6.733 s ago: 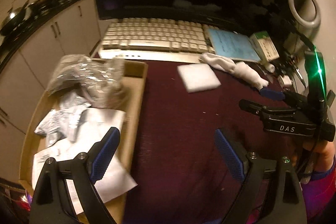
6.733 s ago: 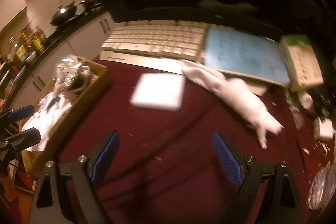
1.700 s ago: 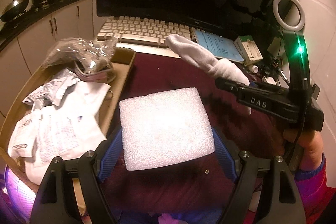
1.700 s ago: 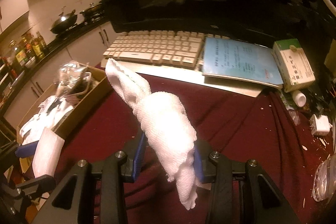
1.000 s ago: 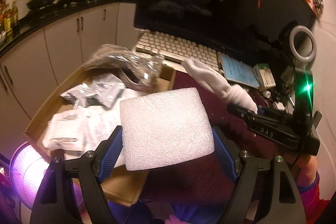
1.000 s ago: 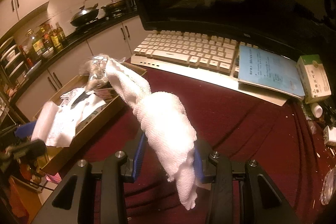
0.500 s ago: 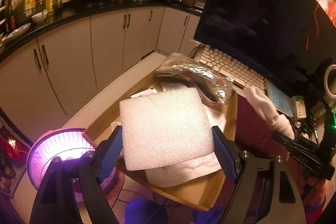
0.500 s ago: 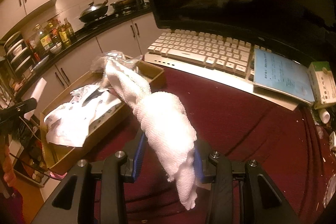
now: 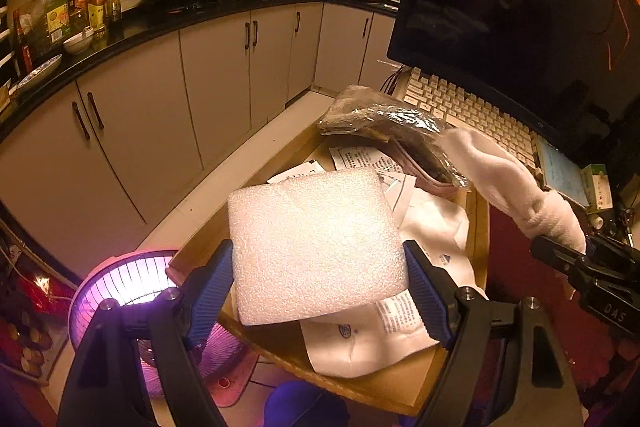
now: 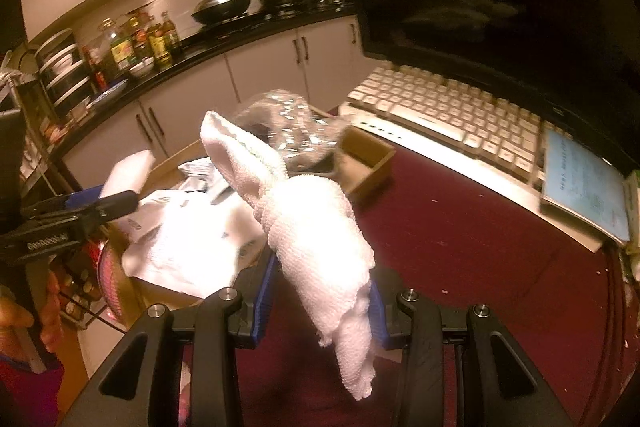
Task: Organize soft objects
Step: 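Carry the foam pad over the tray with the left gripper while the right carries the towel, then lower the foam pad onto the packets with the left gripper while the right lowers the towel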
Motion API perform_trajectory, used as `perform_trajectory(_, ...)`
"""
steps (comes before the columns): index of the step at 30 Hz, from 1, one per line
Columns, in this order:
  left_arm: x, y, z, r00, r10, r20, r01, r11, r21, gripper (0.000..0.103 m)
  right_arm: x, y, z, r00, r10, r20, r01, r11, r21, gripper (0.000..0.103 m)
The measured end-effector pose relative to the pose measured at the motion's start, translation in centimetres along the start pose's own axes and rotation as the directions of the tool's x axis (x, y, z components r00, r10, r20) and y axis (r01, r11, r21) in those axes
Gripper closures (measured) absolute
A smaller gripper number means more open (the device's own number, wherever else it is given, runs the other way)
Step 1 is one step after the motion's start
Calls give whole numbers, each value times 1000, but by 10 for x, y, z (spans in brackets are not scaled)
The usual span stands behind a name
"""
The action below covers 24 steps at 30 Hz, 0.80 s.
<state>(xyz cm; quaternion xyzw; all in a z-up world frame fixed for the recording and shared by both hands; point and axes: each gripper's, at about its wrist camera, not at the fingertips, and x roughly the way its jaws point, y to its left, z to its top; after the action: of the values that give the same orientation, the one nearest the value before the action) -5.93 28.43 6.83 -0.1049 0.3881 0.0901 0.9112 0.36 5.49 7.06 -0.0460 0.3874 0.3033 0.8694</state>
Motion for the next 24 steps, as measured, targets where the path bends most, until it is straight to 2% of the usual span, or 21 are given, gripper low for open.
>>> perform_trajectory(9, 18, 5, 2, 999, 15, -32, -15, 1000, -1, 22, 35, 22, 25, 996, 78, -52, -77, 997, 20, 60)
perform_trajectory(24, 30, 4, 11, 999, 40, -29, -39, 999, 32, 22, 61, 36, 41, 995, 63, -74, -63, 998, 4, 60)
